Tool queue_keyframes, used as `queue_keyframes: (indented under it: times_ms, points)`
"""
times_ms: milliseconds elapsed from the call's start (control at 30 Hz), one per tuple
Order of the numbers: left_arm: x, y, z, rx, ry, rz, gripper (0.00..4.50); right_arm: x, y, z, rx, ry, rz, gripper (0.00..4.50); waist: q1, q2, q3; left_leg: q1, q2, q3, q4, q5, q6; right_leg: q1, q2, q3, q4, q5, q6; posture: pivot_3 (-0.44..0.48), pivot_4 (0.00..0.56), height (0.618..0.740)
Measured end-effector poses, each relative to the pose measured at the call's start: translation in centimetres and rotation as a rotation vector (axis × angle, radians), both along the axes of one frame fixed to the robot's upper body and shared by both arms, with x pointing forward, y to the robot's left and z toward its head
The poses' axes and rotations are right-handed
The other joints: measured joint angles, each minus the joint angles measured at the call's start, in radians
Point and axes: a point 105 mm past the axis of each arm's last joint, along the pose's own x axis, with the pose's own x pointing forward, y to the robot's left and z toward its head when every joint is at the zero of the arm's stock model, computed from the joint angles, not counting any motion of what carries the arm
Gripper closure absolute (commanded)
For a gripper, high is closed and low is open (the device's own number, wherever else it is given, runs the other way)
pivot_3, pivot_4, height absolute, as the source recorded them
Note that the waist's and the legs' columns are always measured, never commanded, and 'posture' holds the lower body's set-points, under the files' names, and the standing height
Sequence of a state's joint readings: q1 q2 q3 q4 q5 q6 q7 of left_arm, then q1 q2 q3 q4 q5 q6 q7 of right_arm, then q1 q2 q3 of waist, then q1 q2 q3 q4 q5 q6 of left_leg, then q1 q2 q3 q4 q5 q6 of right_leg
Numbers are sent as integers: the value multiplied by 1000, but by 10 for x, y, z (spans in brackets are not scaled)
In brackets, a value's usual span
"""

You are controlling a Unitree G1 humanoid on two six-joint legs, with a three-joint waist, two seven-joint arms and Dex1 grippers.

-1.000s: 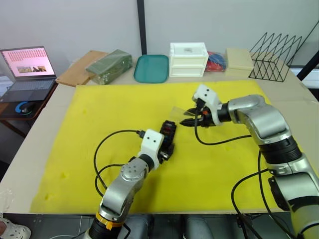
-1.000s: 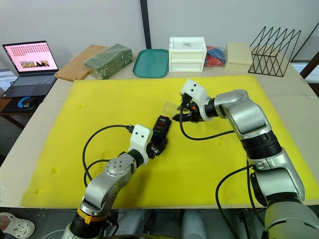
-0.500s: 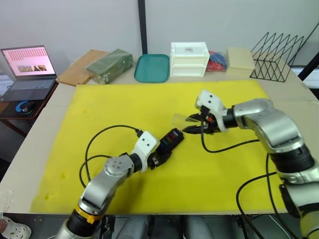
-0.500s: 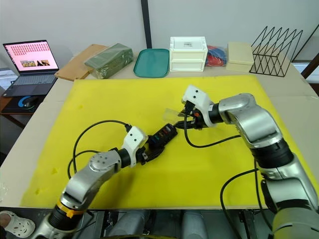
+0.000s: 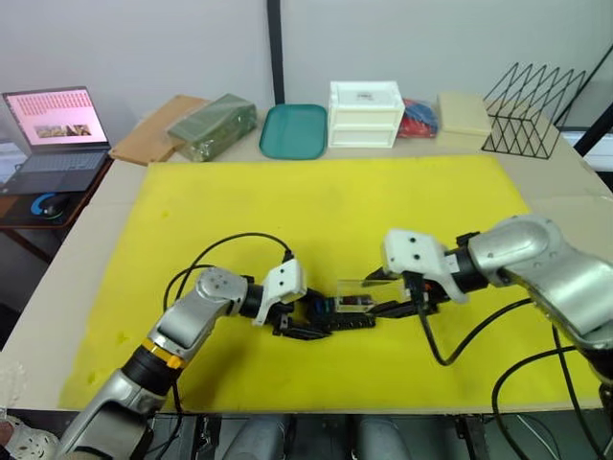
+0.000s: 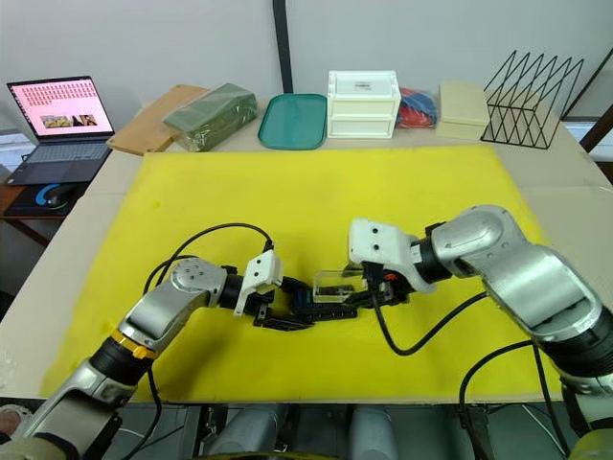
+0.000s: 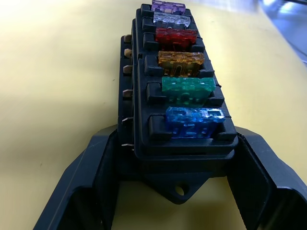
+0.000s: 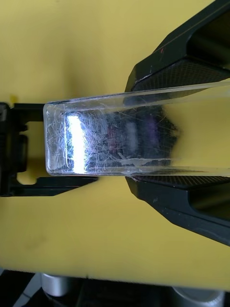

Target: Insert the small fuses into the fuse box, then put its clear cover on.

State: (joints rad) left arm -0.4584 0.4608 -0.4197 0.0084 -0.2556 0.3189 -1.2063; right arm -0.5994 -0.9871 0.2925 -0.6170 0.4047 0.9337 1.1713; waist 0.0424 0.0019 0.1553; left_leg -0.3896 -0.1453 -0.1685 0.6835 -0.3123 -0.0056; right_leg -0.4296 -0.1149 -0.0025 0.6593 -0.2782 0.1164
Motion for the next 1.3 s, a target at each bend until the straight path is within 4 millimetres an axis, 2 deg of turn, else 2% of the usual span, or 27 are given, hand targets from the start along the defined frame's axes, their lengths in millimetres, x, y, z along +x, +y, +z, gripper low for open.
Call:
queue_keyframes:
  times_ms: [167, 400, 1133, 1233, 1267, 1300]
  points:
    - [3, -6, -2, -3, -15, -43, 1769, -1, 8, -14, -12, 8, -13, 2618, 1, 0, 0, 0, 0, 0, 1, 0, 0, 0, 0, 0, 0, 0, 1, 0, 150, 740]
    - [2, -6, -3, 5, -35, -53, 1769, 3, 14, -17, -11, -12, -32, 2618, 0, 0, 0, 0, 0, 0, 1, 0, 0, 1, 0, 0, 0, 0, 1, 0, 150, 740]
    - [1, -7, -4, 10, -50, -47, 1769, 6, 12, -25, -42, -4, -68, 2618, 0, 0, 0, 0, 0, 0, 1, 0, 0, 1, 0, 0, 0, 0, 1, 0, 150, 740]
    - [1, -7, -4, 10, -51, -47, 1769, 6, 12, -27, -54, 2, -66, 1622, 0, 0, 0, 0, 0, 0, 1, 0, 0, 1, 0, 0, 0, 0, 1, 0, 150, 740]
    - [1, -7, -4, 9, -50, -45, 1769, 5, 12, -29, -59, 7, -65, 1400, -1, 0, 0, 0, 0, 0, 1, 0, 0, 1, 0, 0, 0, 0, 1, 0, 150, 740]
    - [1, -7, -4, 8, -50, -44, 1769, 5, 12, -31, -63, 17, -62, 1400, -1, 0, 0, 0, 0, 0, 1, 0, 0, 1, 0, 0, 0, 0, 1, 0, 150, 740]
